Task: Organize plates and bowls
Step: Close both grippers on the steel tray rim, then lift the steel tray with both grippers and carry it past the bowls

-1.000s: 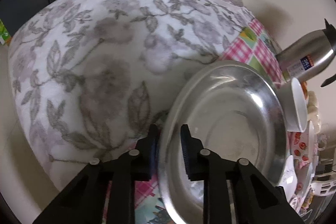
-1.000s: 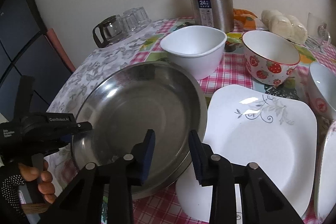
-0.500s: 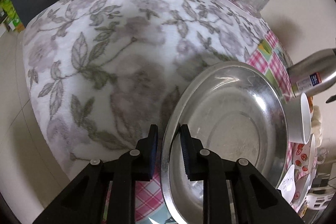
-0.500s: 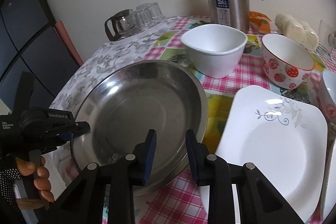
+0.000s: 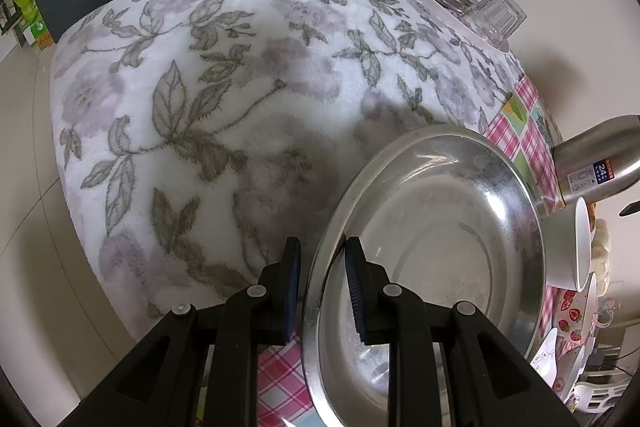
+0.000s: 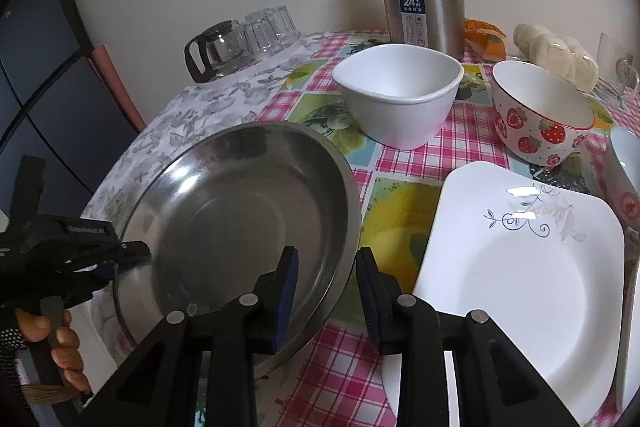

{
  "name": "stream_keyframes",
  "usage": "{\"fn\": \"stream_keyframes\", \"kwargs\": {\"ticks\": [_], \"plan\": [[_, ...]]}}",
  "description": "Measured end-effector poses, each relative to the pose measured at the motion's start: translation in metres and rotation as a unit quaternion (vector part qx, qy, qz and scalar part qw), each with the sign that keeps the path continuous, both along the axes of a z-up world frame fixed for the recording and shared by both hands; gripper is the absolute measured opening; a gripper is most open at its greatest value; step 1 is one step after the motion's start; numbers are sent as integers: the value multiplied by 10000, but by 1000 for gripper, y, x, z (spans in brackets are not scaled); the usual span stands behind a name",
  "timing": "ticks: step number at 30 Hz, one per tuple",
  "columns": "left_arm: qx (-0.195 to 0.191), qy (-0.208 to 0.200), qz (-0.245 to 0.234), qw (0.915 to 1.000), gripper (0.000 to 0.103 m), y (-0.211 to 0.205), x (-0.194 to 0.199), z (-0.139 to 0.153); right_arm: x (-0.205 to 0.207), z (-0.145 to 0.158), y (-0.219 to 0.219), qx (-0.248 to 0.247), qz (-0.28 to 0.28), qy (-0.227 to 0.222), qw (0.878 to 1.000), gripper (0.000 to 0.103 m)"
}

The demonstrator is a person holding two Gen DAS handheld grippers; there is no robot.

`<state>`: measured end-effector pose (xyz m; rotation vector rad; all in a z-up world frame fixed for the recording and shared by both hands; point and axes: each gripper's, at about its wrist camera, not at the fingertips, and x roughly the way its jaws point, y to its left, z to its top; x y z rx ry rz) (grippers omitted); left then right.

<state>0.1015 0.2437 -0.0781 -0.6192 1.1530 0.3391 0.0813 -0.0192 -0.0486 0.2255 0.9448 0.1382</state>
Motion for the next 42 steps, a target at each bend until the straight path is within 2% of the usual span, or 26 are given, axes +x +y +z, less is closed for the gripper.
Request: {"fn": "stream_keyframes", "kwargs": {"ticks": [13, 18, 25, 31, 42], "plan": [[260, -79, -88, 9996, 25, -8, 6, -3, 3, -22, 14, -205, 150, 234, 9994, 26], [390, -119, -238, 9989, 24, -9, 8, 2, 1, -12, 16, -262, 212, 46, 9994, 24], [346, -262, -377, 9983, 24, -11, 8, 12, -1, 3, 12, -204, 169, -92, 9996, 24], [313, -634, -486, 9963, 24, -14, 2, 38, -7, 25, 5, -74, 103, -340, 9993, 24], [576, -1526, -830, 9831, 24, -44, -17, 105, -26, 80, -17, 50, -82, -981, 9951, 24]]}}
